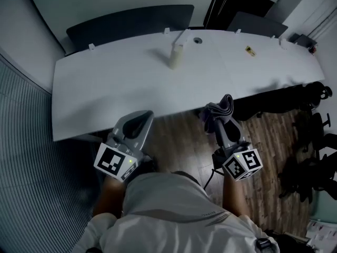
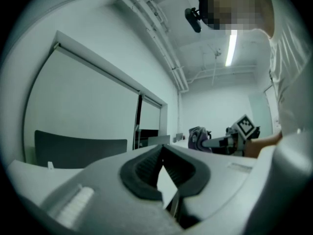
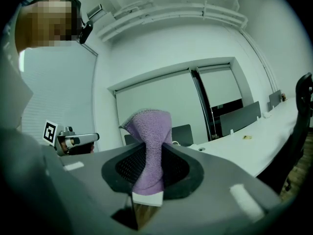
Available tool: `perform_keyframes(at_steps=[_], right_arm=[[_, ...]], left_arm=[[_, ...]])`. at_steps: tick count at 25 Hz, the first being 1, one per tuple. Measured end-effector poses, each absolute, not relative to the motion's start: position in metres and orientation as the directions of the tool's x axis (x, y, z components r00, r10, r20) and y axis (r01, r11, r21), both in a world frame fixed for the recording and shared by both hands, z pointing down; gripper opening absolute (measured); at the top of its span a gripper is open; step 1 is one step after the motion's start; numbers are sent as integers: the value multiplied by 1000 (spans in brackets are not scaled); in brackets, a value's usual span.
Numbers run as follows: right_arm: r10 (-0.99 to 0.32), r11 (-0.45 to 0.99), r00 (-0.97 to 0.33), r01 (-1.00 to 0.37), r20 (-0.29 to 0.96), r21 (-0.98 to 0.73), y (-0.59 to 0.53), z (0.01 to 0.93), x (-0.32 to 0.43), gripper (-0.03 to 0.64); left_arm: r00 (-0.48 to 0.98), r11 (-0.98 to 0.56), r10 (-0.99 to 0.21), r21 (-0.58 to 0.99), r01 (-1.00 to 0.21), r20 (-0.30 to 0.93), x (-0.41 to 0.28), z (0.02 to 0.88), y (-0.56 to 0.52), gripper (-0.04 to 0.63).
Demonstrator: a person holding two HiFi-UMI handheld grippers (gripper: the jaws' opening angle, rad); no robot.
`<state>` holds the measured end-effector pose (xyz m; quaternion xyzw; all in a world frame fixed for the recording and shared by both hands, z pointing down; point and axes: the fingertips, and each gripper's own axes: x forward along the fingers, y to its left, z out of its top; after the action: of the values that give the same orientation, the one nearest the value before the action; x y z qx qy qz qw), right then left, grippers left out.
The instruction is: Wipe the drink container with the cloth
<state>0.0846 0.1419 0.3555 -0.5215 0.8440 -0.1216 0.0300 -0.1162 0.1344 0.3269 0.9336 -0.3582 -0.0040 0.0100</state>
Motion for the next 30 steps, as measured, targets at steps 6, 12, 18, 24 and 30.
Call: perform_keyframes(at_steps=[6, 12, 18, 24, 30], right_arm=[[-903, 388, -418, -893, 99, -230, 104, 361, 47, 92], [-904, 375, -410, -897, 123, -234, 79, 366, 33, 92], [-900, 382, -420, -890, 119, -248, 44, 369, 47, 92], [-885, 410, -453, -868, 108, -279, -16, 384, 81, 92], [-846, 464, -520, -827, 118, -318, -87, 395, 121, 92]], left_arm=[[772, -771, -636, 33, -636, 11, -154, 334, 90, 2], [785, -783, -620, 61, -619, 16, -164, 343, 63, 2], [786, -784, -618, 46, -619, 31, -145, 343, 30, 2], [756, -755, -653, 34, -654, 51, -114, 350, -21, 3], [708, -704, -703, 72, -706, 69, -75, 354, -89, 3]])
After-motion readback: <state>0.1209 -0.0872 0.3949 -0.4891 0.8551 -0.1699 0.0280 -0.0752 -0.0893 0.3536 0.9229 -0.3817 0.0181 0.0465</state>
